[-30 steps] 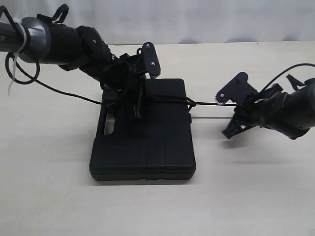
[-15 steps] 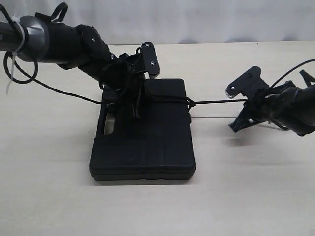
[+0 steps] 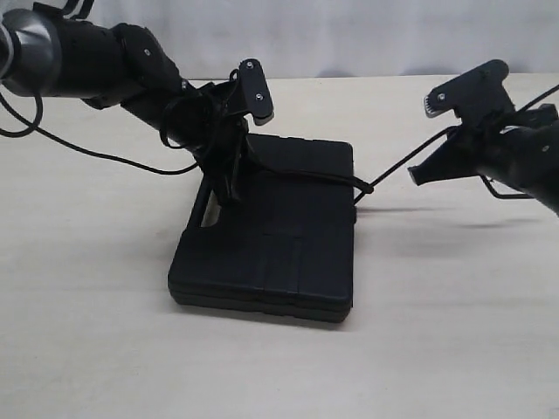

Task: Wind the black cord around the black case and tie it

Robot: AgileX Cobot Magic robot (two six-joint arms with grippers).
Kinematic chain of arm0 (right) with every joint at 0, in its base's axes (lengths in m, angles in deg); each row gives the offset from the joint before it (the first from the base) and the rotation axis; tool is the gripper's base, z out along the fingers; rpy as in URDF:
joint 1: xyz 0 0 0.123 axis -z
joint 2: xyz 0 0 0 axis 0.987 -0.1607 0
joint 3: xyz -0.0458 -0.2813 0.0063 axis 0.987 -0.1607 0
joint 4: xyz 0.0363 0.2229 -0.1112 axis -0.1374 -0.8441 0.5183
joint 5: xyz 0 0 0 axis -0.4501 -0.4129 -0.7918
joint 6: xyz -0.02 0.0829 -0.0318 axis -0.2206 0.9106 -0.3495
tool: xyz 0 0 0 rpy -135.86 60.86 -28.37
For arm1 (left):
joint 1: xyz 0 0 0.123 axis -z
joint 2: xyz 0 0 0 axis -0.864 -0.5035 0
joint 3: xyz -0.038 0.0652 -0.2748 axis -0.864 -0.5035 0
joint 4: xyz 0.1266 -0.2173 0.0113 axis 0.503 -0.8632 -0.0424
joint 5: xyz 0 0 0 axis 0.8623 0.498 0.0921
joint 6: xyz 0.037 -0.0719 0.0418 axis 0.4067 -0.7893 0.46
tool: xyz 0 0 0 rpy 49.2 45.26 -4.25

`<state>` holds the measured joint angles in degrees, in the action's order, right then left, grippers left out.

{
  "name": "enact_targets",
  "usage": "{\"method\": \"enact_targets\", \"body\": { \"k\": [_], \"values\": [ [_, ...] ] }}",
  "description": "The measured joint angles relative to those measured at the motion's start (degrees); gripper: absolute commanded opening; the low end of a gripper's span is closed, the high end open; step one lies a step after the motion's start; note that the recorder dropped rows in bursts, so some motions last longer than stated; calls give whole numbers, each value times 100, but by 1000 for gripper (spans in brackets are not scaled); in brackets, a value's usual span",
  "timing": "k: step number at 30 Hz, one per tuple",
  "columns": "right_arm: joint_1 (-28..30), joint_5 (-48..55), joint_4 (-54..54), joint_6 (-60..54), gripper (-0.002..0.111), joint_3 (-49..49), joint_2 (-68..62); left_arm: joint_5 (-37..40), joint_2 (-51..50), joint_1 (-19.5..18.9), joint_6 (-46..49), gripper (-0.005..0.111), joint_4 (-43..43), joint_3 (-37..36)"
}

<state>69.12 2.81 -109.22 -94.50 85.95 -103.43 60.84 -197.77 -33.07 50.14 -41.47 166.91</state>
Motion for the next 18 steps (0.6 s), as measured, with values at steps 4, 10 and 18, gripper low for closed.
{"method": "enact_targets", "body": {
  "k": [4,10,18],
  "values": [
    [-253,23,932,985,4,0,292,12,0,0,0,0,11,0],
    [-596,148,2100,2322,4,-46,774,32,0,0,0,0,11,0],
    [-643,174,2367,2764,4,-46,1100,35,0,0,68,0,-127,0]
  ]
}}
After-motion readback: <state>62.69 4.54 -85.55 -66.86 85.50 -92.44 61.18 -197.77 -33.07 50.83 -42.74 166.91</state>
